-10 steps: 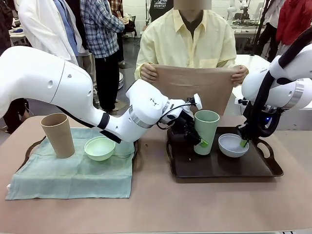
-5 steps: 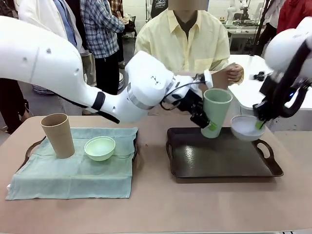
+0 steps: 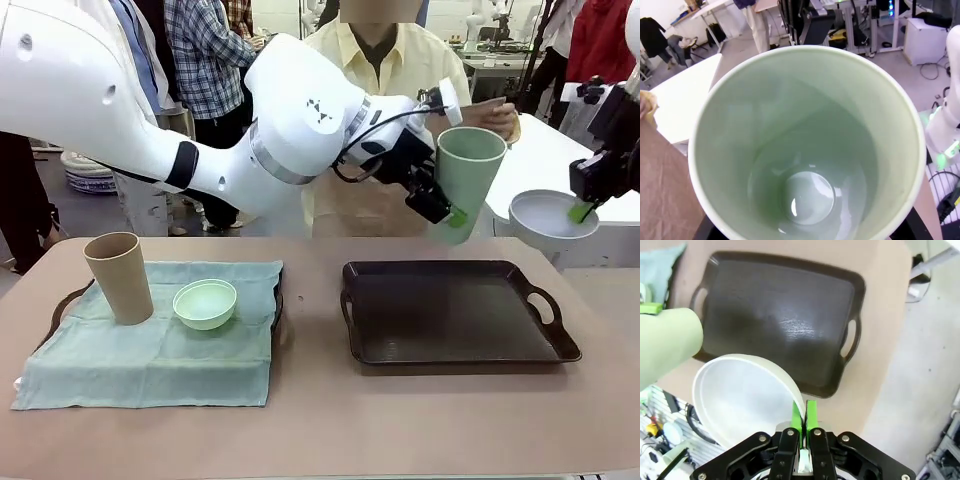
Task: Set up a tray with a mat and arrange the tableware.
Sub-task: Pick up the Picnic Bowl and Reusable plastic cup from the Handle tray in front of the human's position and hold them in the air, then place the Picnic Bowl and Reusable plastic cup back onto the Handle tray in front of the human's position.
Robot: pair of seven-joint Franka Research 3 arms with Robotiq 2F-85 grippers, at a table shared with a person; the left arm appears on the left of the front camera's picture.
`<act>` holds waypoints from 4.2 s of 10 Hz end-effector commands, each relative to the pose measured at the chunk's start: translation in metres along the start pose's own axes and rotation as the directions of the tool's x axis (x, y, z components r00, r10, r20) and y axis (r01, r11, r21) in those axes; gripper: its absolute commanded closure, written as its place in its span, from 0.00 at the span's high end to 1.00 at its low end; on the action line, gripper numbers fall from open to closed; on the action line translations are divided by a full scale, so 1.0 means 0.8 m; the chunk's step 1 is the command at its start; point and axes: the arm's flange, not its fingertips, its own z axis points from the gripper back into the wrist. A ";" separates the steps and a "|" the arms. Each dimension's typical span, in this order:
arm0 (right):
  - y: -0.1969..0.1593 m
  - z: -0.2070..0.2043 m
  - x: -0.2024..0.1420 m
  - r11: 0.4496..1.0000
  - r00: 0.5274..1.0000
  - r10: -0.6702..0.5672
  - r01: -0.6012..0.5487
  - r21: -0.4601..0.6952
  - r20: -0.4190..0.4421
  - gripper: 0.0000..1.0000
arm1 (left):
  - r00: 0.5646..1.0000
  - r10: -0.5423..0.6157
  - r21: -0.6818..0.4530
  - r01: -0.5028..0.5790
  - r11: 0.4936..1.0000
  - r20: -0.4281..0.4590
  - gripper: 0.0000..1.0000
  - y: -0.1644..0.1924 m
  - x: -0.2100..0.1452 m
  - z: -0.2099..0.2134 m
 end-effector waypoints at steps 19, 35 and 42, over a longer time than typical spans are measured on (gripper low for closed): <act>0.004 0.009 -0.002 1.000 1.000 0.004 -0.004 -0.002 0.003 0.00 | 1.000 0.030 0.002 -0.030 1.000 0.000 0.00 -0.003 0.006 0.005; 0.004 0.009 -0.002 1.000 1.000 0.004 -0.004 -0.002 0.003 0.00 | 1.000 0.030 0.002 -0.030 1.000 0.000 0.00 -0.003 0.006 0.005; -0.003 -0.025 0.009 1.000 0.999 0.011 -0.009 0.030 -0.046 0.04 | 0.997 0.045 0.003 -0.046 0.999 0.059 0.82 0.006 -0.031 -0.001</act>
